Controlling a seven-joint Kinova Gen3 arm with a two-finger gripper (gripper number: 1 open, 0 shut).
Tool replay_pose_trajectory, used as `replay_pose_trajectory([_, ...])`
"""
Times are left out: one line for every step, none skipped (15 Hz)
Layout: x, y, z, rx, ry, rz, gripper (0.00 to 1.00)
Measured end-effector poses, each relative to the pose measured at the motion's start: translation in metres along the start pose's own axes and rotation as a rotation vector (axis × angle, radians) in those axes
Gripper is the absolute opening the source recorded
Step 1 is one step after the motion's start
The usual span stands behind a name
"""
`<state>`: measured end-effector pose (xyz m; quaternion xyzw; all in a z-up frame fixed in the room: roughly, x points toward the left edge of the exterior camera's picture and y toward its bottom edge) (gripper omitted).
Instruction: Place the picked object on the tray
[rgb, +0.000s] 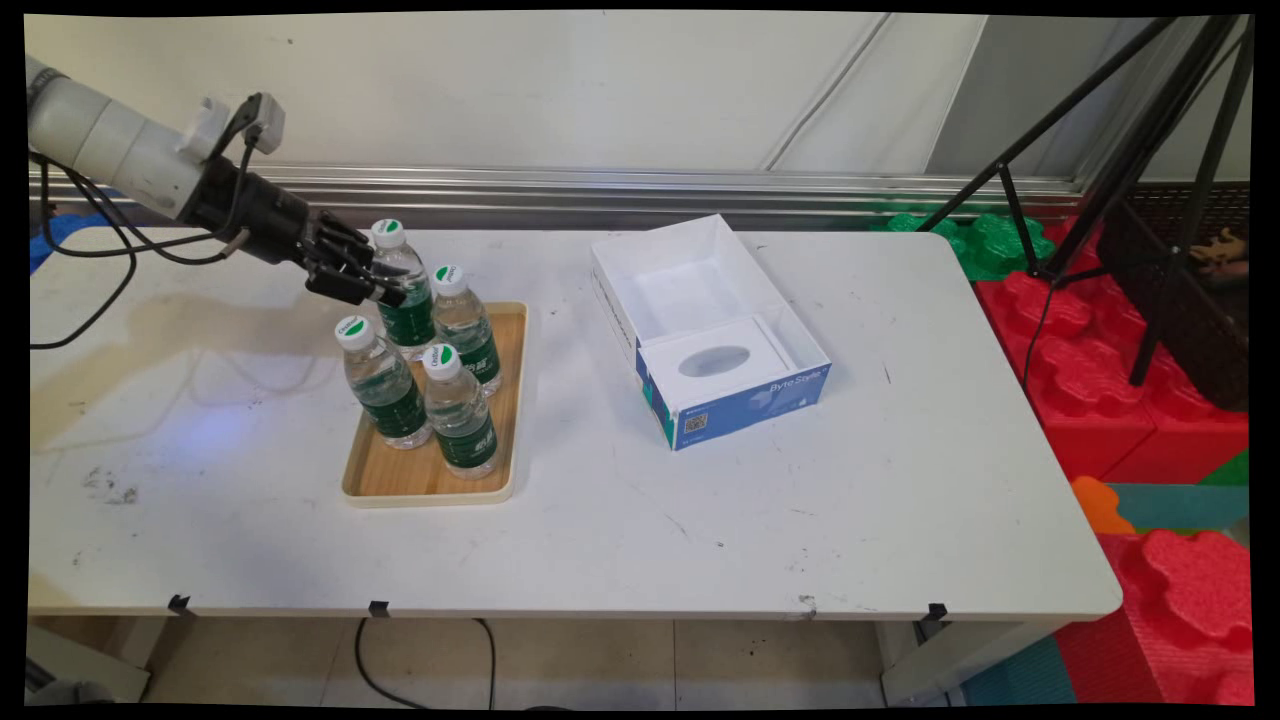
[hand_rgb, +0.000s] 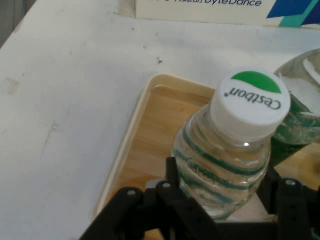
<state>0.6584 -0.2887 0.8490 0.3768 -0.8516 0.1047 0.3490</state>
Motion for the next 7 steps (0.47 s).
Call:
replay_pose_trajectory([-0.0009,-0.0008,0.0013,-0.001,0.002,0.001,0.0])
replay_pose_trajectory([-0.0025,-0.0017,0.0031,-0.002,0.003,0.001,0.0])
replay_pose_trajectory([-0.0044,-0.0027,0.0047,-0.004,0.004,0.001,0.0])
replay_pose_trajectory([-0.0061,-0.0034,0.0057,-0.006,0.005,0.001,0.0])
replay_pose_trajectory([-0.0076,-0.0039,0.0064,-0.008,0.005,0.0,1.0])
replay_pose_trajectory([-0.0095,-0.0047,0.0071,-0.01,0.006,0.0,1.0])
replay_pose_trajectory([-0.0107,-0.0056,0.0071,-0.011,0.007,-0.001,1.0])
